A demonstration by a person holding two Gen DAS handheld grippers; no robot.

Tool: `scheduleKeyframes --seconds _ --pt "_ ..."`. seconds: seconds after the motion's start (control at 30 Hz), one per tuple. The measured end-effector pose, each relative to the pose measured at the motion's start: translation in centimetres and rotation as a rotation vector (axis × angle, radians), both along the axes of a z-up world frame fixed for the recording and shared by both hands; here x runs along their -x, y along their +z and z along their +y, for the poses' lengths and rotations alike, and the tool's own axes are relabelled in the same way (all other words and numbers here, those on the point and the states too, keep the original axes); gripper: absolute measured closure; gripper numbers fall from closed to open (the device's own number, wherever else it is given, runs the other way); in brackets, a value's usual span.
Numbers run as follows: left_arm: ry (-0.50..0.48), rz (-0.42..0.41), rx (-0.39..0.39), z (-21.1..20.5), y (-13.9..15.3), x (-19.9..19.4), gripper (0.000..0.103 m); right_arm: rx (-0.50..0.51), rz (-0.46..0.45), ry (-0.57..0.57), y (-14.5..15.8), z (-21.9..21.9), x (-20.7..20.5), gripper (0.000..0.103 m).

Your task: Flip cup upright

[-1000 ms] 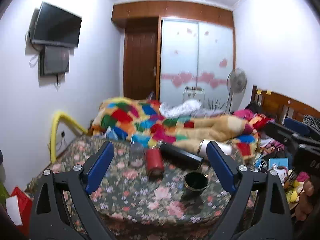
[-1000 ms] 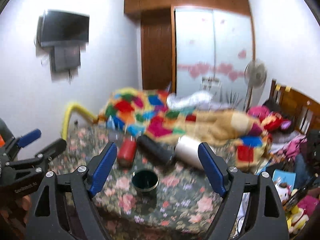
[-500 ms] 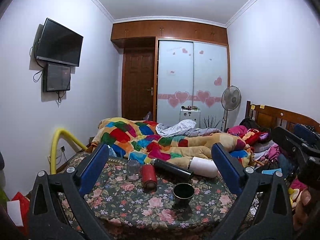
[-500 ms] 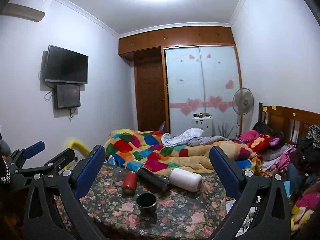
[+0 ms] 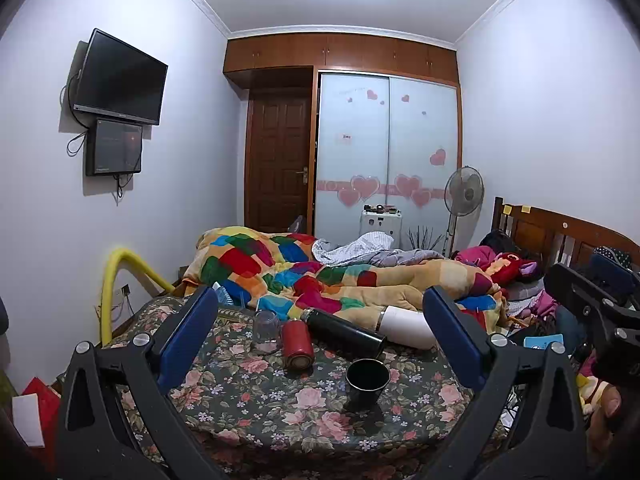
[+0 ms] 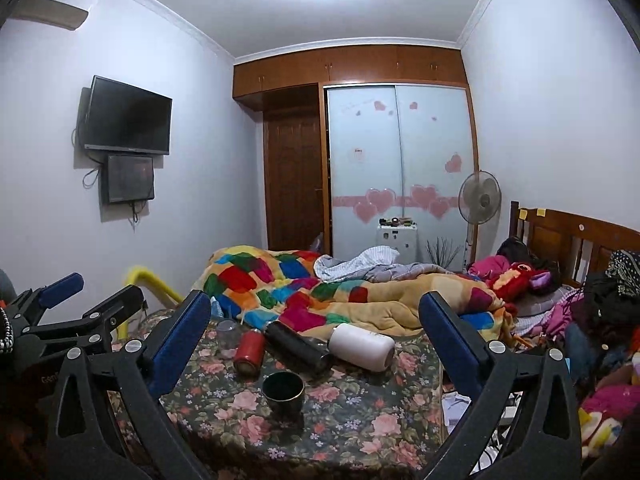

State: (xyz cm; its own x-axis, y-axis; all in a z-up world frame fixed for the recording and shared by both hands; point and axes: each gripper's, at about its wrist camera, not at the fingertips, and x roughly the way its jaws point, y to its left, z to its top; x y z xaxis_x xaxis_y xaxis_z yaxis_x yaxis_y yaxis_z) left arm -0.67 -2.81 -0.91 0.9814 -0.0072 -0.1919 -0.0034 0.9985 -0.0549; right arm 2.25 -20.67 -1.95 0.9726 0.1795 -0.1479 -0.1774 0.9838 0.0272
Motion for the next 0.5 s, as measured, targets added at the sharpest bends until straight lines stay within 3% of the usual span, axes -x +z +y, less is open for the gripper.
scheduleKeyframes --seconds 0.5 --pt "-0.002 0.021 -0.005 0.15 -0.83 -0.85 0.000 0.012 0.023 0.011 -0.40 0.22 -0.09 0.000"
